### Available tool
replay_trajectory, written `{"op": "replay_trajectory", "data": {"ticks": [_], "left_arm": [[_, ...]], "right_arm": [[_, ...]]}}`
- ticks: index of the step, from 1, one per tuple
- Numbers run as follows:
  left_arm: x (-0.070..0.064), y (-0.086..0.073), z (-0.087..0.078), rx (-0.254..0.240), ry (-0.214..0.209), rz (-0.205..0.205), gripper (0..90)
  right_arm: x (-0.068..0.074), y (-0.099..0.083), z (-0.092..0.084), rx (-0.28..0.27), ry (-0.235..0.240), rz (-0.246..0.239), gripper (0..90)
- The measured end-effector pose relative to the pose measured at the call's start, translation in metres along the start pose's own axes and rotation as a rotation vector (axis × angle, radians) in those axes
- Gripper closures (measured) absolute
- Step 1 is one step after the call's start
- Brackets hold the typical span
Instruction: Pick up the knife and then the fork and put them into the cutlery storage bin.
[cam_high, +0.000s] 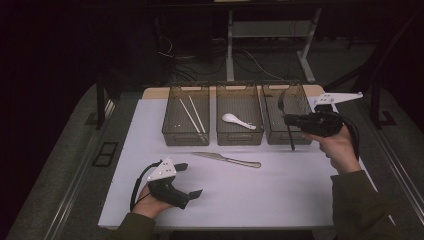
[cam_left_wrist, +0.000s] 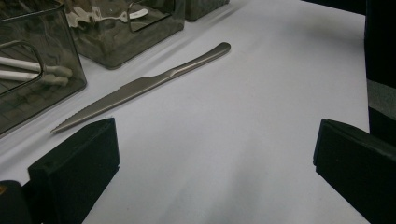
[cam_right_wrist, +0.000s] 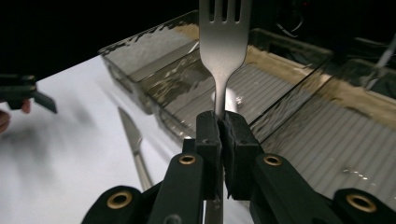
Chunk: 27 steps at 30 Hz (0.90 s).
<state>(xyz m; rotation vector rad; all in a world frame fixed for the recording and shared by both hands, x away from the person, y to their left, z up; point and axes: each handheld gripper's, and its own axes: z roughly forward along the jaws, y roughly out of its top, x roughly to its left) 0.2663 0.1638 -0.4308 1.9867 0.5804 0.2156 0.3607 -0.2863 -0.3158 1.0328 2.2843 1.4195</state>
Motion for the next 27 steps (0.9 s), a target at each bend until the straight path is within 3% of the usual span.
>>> {"op": "replay_trajectory", "data": {"ticks": [16,27], "left_arm": [[-0.001,0.001,-0.001,-0.013,-0.001,-0.009,0.0],[-0.001,0.001,-0.001,-0.020,0.000,-0.009,0.0]], "right_arm": [[-0.025,0.036,-0.001,0.005,-0.146,0.000,85.3],[-0.044,0.051,0.014,0.030,-0.226,-0.005,85.3]]}}
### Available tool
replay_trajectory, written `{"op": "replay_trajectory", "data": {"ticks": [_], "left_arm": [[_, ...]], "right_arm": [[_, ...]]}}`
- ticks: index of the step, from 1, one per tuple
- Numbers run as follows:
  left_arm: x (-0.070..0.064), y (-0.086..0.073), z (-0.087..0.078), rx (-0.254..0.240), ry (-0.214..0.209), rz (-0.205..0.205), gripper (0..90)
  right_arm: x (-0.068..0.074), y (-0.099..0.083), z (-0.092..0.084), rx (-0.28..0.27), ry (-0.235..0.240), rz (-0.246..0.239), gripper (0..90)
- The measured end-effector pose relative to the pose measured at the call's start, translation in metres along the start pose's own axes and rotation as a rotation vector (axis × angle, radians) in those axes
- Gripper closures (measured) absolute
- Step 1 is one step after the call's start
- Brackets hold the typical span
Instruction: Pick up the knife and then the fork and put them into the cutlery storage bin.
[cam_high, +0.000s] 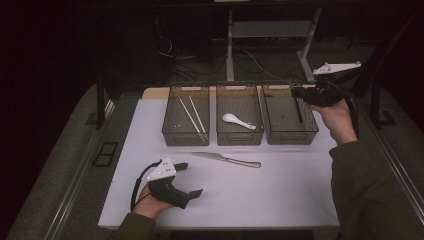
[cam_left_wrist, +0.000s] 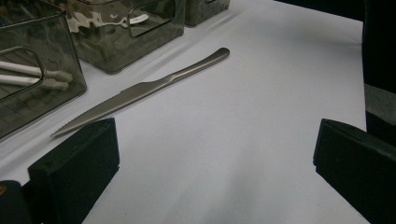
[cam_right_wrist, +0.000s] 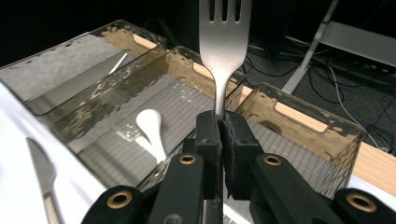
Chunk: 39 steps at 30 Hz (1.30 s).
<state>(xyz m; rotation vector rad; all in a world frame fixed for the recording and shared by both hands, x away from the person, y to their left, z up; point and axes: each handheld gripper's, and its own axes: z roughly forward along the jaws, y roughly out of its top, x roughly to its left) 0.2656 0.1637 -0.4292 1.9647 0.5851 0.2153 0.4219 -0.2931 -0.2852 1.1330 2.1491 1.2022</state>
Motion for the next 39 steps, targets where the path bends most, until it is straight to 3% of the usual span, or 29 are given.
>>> {"op": "replay_trajectory", "data": {"ticks": [10,23,39], "left_arm": [[0.000,0.000,-0.001,-0.006,-0.004,-0.001,0.0],[0.001,0.000,-0.001,-0.007,-0.010,-0.003,0.0],[0.001,0.000,0.000,-0.002,-0.012,-0.008,0.0]], "right_arm": [[-0.021,-0.006,0.024,0.059,-0.052,0.022,85.3],[-0.040,-0.032,0.045,0.165,-0.079,0.056,85.2],[-0.050,-0.061,0.058,0.289,-0.061,0.067,85.3]]}}
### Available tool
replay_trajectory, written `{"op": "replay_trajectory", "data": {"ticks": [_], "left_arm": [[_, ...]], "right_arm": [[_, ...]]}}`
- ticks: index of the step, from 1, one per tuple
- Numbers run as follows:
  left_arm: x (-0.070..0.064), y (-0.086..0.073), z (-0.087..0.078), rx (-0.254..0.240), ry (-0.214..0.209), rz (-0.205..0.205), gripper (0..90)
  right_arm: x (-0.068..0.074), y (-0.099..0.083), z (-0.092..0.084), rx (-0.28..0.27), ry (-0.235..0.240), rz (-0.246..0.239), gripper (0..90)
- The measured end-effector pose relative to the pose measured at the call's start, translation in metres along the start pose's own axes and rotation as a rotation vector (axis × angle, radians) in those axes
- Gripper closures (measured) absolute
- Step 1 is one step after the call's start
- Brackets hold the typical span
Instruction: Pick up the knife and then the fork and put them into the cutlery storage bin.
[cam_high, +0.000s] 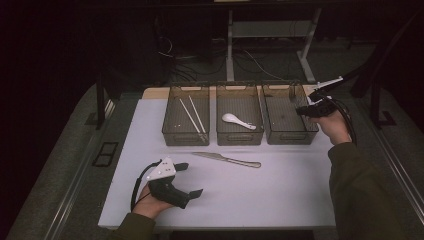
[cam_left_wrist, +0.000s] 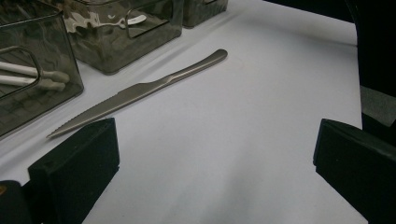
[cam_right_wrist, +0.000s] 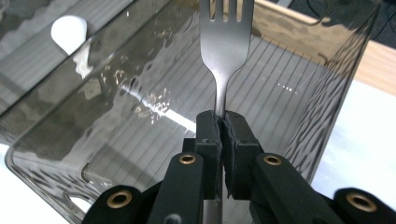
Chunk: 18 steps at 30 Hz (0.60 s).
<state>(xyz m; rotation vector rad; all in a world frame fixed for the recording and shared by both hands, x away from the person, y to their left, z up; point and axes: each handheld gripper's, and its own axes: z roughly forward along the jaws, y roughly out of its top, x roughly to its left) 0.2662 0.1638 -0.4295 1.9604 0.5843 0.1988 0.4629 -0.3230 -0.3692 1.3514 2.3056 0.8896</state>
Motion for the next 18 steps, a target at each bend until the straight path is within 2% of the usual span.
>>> {"op": "replay_trajectory", "data": {"ticks": [12,18], "left_arm": [[0.000,0.000,0.000,-0.004,-0.002,-0.002,0.0],[0.001,0.000,0.000,-0.005,-0.003,-0.003,0.0]], "right_arm": [[0.001,-0.002,0.012,0.061,-0.011,-0.013,85.3],[0.001,-0.003,0.019,0.091,-0.015,-0.002,85.2]]}}
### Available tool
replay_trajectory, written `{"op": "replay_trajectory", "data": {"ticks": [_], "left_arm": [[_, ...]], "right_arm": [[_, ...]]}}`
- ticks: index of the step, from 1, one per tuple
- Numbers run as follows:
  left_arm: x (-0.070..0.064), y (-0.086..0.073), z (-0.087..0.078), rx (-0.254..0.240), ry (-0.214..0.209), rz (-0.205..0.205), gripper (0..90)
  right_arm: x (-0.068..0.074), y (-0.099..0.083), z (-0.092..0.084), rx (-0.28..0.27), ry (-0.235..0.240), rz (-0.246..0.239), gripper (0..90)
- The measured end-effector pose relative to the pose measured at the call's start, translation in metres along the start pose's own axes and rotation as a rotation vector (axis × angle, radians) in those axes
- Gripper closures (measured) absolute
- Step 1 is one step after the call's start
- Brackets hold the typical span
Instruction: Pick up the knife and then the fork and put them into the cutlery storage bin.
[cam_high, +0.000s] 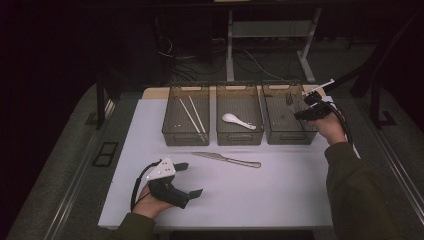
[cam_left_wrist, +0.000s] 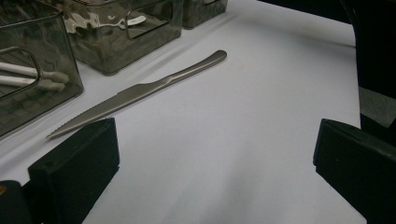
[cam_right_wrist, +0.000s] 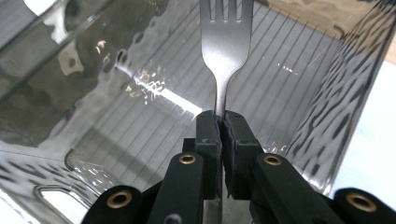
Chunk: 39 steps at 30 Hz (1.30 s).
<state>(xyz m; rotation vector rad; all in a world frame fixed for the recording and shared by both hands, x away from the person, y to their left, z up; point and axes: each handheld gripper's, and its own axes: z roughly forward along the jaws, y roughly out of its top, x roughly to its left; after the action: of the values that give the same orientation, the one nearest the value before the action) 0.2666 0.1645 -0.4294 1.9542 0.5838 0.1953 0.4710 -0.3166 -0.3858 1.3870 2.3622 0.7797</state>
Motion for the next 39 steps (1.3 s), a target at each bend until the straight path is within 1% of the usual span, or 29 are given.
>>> {"op": "replay_trajectory", "data": {"ticks": [3,8,10,12,14,15,19,21,22,25,27,31,32,33,35,37,38,39], "left_arm": [[0.000,0.000,0.000,0.002,-0.002,0.000,0.0],[0.000,0.000,0.000,0.001,-0.004,0.001,0.0],[0.000,0.000,0.000,0.001,-0.004,0.001,0.0],[0.000,0.000,0.000,0.001,-0.004,0.000,0.0],[0.000,0.000,0.000,0.000,-0.004,0.000,0.0],[-0.001,0.000,0.000,0.001,-0.005,0.001,0.0],[0.000,0.000,0.000,0.001,-0.005,0.002,0.0],[0.000,0.000,0.001,0.001,-0.004,0.002,0.0],[-0.001,0.000,0.001,0.001,-0.004,0.002,0.0],[-0.001,0.001,0.000,0.001,-0.003,0.003,0.0],[-0.001,0.000,0.001,0.003,-0.003,0.003,0.0],[-0.001,0.001,0.001,0.001,-0.003,0.003,0.0],[-0.001,0.001,0.001,0.001,-0.003,0.003,0.0],[-0.001,0.001,0.001,0.002,-0.003,0.003,0.0],[-0.001,0.001,0.001,0.005,-0.002,0.005,0.0],[-0.001,0.001,0.001,0.004,-0.002,0.005,0.0],[-0.001,0.001,0.001,0.004,-0.002,0.005,0.0],[-0.001,0.001,0.001,0.003,-0.002,0.005,0.0]], "right_arm": [[0.002,0.001,0.005,0.008,-0.003,-0.007,85.2],[0.007,0.004,0.012,0.042,-0.017,-0.025,84.6],[0.009,0.005,0.014,0.051,-0.010,-0.026,83.9],[0.010,0.006,0.016,0.063,-0.016,-0.022,83.7],[0.010,0.006,0.019,0.079,-0.006,-0.001,78.0],[0.010,0.005,0.020,0.085,0.002,0.005,77.1],[0.007,0.003,0.018,0.078,0.021,0.027,69.9],[0.007,0.003,0.015,0.063,0.039,0.038,65.8],[0.006,0.003,0.012,0.047,0.053,0.042,64.4],[0.006,0.003,0.003,-0.014,0.114,0.057,57.6],[0.008,0.002,-0.005,-0.052,0.141,0.069,52.1],[0.016,-0.004,-0.020,-0.123,0.152,0.047,44.5],[0.018,-0.006,-0.023,-0.141,0.160,0.035,43.2],[0.020,-0.008,-0.027,-0.159,0.167,0.032,41.8],[0.024,-0.011,-0.034,-0.188,0.200,0.033,39.7],[0.027,-0.015,-0.040,-0.216,0.209,0.032,37.9],[0.029,-0.017,-0.043,-0.233,0.217,0.022,37.2],[0.031,-0.019,-0.047,-0.246,0.224,0.025,36.3]]}}
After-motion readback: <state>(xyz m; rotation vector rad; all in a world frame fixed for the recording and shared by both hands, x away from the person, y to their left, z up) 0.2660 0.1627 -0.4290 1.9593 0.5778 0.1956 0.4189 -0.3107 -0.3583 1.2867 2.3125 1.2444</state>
